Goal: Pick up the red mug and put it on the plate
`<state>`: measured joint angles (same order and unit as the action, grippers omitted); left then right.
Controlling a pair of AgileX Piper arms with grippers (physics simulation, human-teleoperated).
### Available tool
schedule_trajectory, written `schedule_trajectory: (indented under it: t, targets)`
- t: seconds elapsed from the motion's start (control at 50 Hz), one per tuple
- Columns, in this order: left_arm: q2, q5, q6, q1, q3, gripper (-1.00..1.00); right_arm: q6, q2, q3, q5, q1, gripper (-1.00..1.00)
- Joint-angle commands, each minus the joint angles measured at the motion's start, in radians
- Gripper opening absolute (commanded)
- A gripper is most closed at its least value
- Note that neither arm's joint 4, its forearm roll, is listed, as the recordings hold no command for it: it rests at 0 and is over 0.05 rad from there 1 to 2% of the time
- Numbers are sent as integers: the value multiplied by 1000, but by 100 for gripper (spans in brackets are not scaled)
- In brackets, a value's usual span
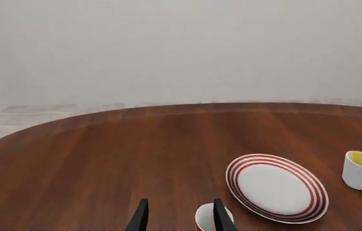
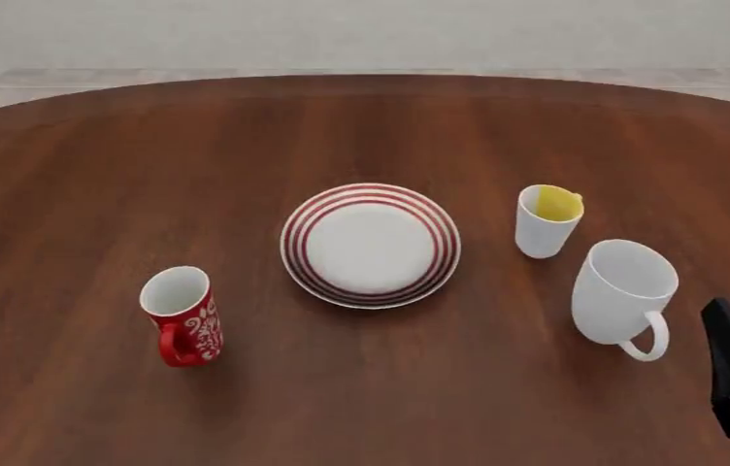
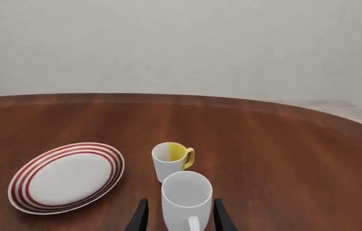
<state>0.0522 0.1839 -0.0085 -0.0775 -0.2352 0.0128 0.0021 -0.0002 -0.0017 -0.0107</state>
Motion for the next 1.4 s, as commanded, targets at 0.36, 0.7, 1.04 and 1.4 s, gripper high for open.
schedule_trajectory:
  t: [0.36, 0.7, 1.04, 1.4]
  targets:
    - [387, 232, -38, 5, -344, 100, -13, 1, -1, -8, 5, 100]
    - [537, 261, -84, -46, -311, 100, -30, -1, 0, -12, 13, 100]
    - [680, 186, -126, -126, -245, 100, -32, -1, 0, -15, 17, 100]
    - [772, 105, -149, -182, -218, 100, -31, -2, 0, -16, 18, 100]
